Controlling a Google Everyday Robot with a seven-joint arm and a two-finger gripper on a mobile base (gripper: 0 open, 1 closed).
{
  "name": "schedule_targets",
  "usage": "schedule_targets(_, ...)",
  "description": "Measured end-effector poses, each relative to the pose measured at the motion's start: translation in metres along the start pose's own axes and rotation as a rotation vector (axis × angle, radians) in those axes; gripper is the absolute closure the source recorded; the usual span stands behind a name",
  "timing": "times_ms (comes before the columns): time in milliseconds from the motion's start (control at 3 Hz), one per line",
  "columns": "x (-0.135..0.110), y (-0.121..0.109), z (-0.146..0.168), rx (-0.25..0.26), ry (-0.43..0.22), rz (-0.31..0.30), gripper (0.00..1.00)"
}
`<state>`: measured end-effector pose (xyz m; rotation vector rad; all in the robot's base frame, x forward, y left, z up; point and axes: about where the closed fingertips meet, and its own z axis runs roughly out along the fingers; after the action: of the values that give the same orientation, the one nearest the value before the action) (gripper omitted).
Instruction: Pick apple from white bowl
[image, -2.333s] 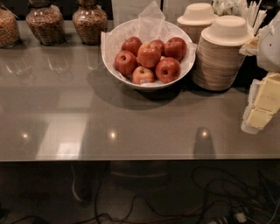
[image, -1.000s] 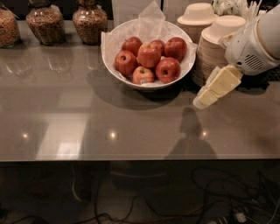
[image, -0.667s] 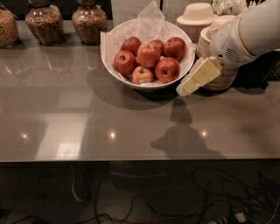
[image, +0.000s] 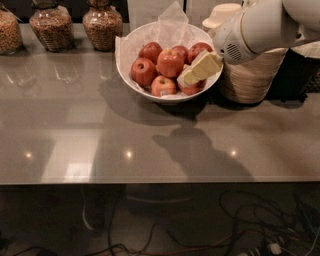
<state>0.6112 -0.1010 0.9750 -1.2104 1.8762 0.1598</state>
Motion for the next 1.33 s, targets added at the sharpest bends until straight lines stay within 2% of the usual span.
schedule_targets(333,-0.014,-0.008,0.024,0.004,-0.019,-0.004,0.35)
schedule_targets(1000,-0.026,-0.014,0.067,-0.021,-0.016,-0.009,0.26)
schedule_targets(1333,-0.021,-0.016,0.085,-0.035,0.008,-0.001,0.27)
